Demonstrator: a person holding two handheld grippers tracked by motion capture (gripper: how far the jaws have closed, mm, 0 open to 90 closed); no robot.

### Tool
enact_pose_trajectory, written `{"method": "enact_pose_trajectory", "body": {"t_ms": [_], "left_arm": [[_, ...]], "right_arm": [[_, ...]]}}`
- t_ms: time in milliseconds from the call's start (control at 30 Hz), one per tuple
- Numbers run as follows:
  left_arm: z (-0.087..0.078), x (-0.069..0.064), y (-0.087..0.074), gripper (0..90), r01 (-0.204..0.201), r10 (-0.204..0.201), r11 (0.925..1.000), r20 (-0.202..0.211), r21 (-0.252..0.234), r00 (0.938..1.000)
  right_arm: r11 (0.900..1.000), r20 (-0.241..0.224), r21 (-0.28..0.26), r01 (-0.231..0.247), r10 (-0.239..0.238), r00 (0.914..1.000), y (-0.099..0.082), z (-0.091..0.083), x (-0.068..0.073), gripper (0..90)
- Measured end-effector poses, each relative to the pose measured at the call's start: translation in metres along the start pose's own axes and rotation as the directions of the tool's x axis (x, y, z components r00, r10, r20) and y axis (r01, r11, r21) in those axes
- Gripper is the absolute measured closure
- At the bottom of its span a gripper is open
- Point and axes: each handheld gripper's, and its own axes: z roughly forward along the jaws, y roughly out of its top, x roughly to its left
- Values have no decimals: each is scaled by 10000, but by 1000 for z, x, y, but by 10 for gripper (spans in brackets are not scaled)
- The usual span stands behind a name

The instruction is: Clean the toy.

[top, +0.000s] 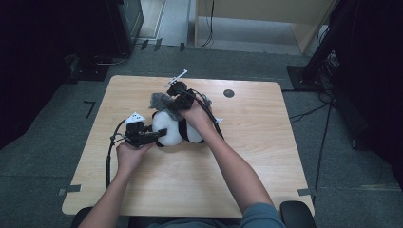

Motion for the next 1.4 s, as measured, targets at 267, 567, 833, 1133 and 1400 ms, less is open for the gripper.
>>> {"method": "enact_pose_trajectory", "body": {"t_ms": [267,567,833,1133,1400], "left_arm": [[0,0,0,486,-19,20,10000,75,-27,10000],[0,3,0,488,91,-89,9999,240,-70,9997],[0,5,-1,483,92,-89,9999,299,-108,9995],[0,6,-2,479,132,-127,9998,348,-128,9993],[0,6,-2,478,171,-166,9998,367,-122,9992]], "right_arm": [[9993,507,-53,-361,363,9981,-21,-25,-34,754],[9931,1018,11,-1168,1161,9880,-48,-47,-77,761],[9766,996,56,-2150,2134,9719,-87,-35,-103,764],[9612,1136,508,-2712,2642,9577,-118,-10,-111,764],[9612,1254,-432,-2725,2758,9530,-108,-40,-112,764]]}}
